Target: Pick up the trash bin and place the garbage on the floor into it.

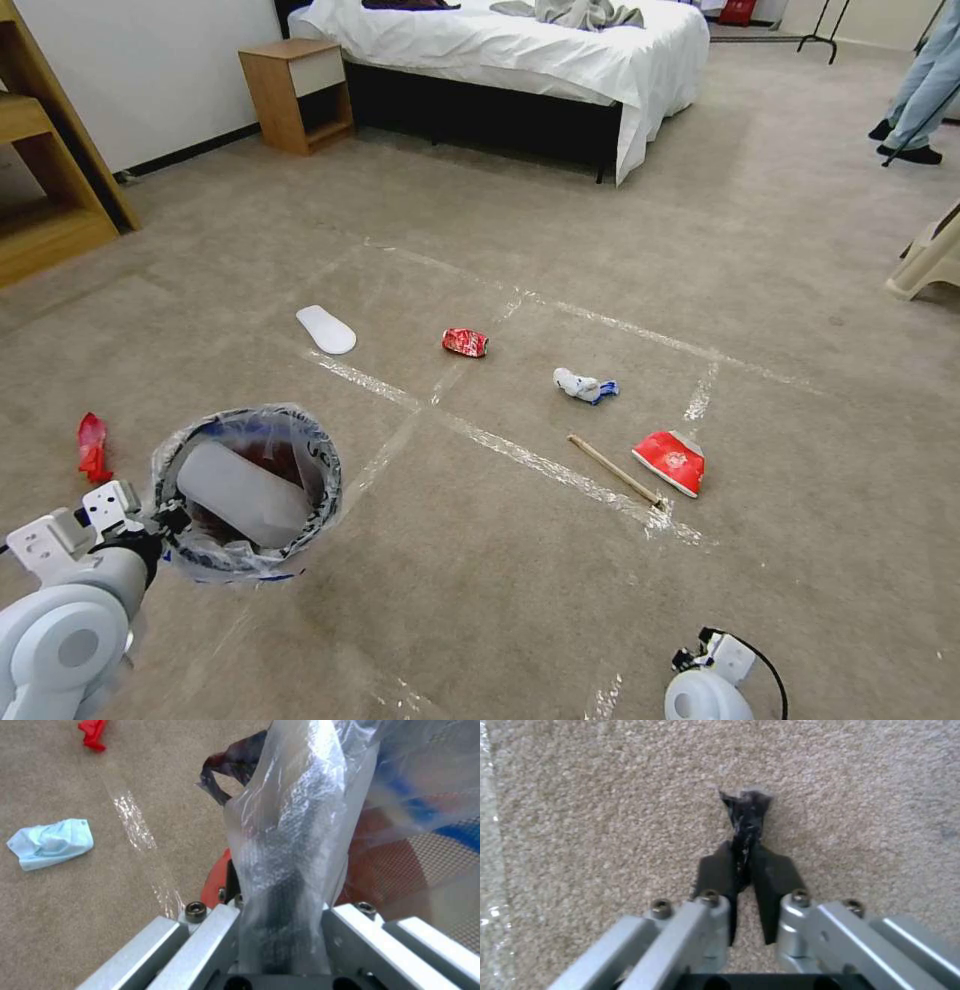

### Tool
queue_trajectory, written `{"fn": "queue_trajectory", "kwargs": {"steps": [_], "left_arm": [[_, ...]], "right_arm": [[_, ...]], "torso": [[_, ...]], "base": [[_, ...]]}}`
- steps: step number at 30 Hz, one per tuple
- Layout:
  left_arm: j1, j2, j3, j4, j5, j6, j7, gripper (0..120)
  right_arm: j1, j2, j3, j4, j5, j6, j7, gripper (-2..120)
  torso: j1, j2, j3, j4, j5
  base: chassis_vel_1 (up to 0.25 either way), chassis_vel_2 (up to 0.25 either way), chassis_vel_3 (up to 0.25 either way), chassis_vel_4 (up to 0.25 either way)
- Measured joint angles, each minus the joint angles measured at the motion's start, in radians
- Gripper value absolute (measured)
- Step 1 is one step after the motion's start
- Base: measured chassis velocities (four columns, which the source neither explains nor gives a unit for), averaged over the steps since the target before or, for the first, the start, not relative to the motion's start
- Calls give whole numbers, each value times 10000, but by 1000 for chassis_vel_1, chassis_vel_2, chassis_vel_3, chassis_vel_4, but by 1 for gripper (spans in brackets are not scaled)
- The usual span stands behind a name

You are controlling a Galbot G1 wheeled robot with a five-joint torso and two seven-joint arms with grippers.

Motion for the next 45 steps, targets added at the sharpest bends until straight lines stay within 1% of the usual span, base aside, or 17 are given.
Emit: {"fn": "queue_trajectory", "kwargs": {"steps": [2,10,16,17,19,20,24,28,30,32,34,36,37,40,41,44,45], "left_arm": [[11,-9,2,-18,21,-14,9,0],[16,-11,2,19,60,-31,21,0],[17,-3,3,52,76,-35,35,0],[17,12,3,51,76,-37,36,0],[17,27,3,37,75,-37,36,0],[20,44,2,2,69,-37,36,0],[32,72,3,-36,47,-37,35,0],[88,154,6,-189,-81,-26,-16,0],[87,162,12,-205,-105,-22,-28,0],[75,217,78,-313,-289,27,-122,0],[74,237,98,-362,-370,52,-166,0],[81,275,133,-488,-565,117,-267,0],[81,275,133,-488,-565,117,-267,0],[88,283,174,-645,-820,207,-417,0],[88,283,174,-645,-820,207,-417,0],[158,282,203,-750,-942,287,-471,0],[158,282,203,-750,-942,287,-471,0]], "right_arm": [[-11,0,-5,-44,-70,62,-40,0],[-272,-146,96,395,-326,291,-334,0],[-610,-578,253,1228,-1061,1292,-1365,0],[-730,-815,291,1642,-1486,2134,-2120,0],[-790,-1084,315,2061,-1836,3007,-2945,0],[-760,-1426,349,2486,-2160,4005,-3866,0],[-655,-1878,350,2916,-2323,4845,-4911,0],[-45,-3223,138,4227,-2334,6634,-7101,0],[-6,-3307,110,4328,-2329,6692,-7182,0],[377,-4137,-205,5257,-2301,7034,-7804,0],[531,-4486,-384,5530,-2300,7105,-7970,0],[1194,-5449,-1080,6011,-2302,7216,-8261,0],[1194,-5449,-1080,6011,-2302,7216,-8261,0],[2536,-6387,-2257,6221,-2170,7269,-8435,0],[2536,-6387,-2257,6221,-2170,7269,-8435,0],[4528,-6959,-4058,6173,-1734,7270,-8538,0],[4528,-6959,-4058,6173,-1734,7270,-8538,0]], "torso": [[0,0,0,0,0],[0,0,0,0,2],[0,0,0,-1,2],[0,0,0,-1,1],[0,0,0,-2,1],[0,0,0,0,0],[0,-1,0,-1,2],[0,0,0,0,1],[0,0,0,1,1],[0,0,0,0,0],[0,-1,1,0,0],[0,0,0,-2,1],[0,0,0,-2,1],[0,-1,1,-1,1],[0,-1,1,-1,1],[0,0,0,1,0],[0,0,0,1,0]], "base": [[0,0,0,0],[0,0,0,0],[0,0,0,0],[0,0,0,0],[0,0,0,0],[0,0,0,0],[0,0,0,0],[0,0,0,0],[0,0,0,0],[0,0,0,0],[0,0,0,0],[0,0,0,0],[0,0,0,0],[0,0,0,0],[0,0,0,0],[0,0,0,0],[0,0,0,0]]}}
